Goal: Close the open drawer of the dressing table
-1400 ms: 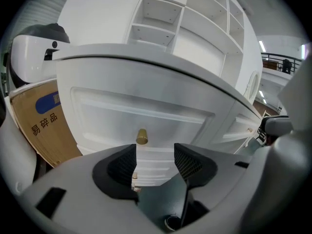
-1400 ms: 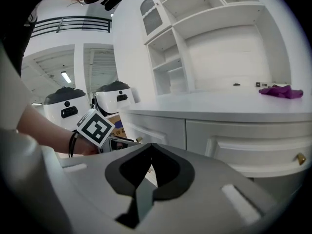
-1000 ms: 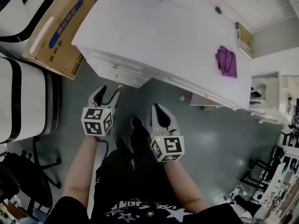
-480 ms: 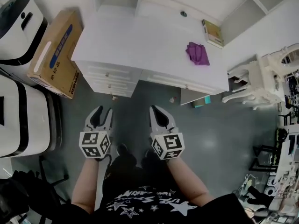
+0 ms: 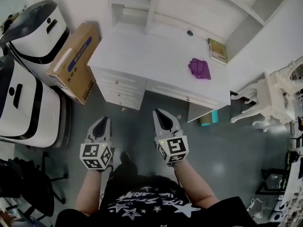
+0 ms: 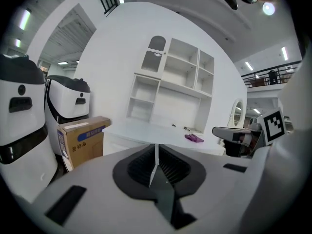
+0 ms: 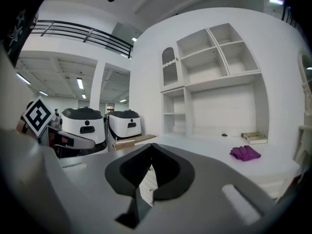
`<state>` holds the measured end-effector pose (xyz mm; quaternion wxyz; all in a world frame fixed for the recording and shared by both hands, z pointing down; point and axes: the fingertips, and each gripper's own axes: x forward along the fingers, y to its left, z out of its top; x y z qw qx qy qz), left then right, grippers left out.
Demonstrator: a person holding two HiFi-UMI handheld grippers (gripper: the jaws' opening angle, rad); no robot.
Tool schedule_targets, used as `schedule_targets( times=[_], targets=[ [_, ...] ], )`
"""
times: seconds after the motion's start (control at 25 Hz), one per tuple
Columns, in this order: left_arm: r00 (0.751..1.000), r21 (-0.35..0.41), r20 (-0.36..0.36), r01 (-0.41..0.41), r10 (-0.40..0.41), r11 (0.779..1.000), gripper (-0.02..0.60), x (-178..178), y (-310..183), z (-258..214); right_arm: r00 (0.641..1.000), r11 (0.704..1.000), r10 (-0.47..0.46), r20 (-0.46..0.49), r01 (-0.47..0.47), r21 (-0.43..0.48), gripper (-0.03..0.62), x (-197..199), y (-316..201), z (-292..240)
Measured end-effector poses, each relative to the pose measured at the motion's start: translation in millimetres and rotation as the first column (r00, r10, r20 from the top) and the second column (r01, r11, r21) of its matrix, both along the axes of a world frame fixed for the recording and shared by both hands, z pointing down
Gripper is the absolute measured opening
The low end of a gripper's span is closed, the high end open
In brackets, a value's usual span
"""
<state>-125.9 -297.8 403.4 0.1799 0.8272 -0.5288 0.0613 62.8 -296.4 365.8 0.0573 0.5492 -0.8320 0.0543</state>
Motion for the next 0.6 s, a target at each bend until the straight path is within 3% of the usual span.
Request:
schedule_targets(
  times=[0.16, 0.4, 0.6],
  targets=[
    [1.000, 0.028, 0.009, 0.010, -0.011, 1.000, 0.015, 18.2, 30.2, -15.1, 0.999, 0.999, -0.032, 0.013, 0.031, 0.009, 0.003, 11.8, 32.6, -2.2],
    [0.999, 0.080, 0.035, -0.024, 0.022, 0.997, 0.009, 60.1, 86.6, -34.2, 0.999, 1.000, -0.010, 0.049, 0.009, 0.014, 0.003, 55.9, 86.8, -6.7],
    [0.999, 0.108, 0.036, -0.004, 0.000, 0.994, 0.009, 84.5, 133.7, -45.4, 0.995, 1.000, 0.006, 0.100, -0.005, -0.012, 0.003, 84.7, 136.2, -2.3]
  ],
)
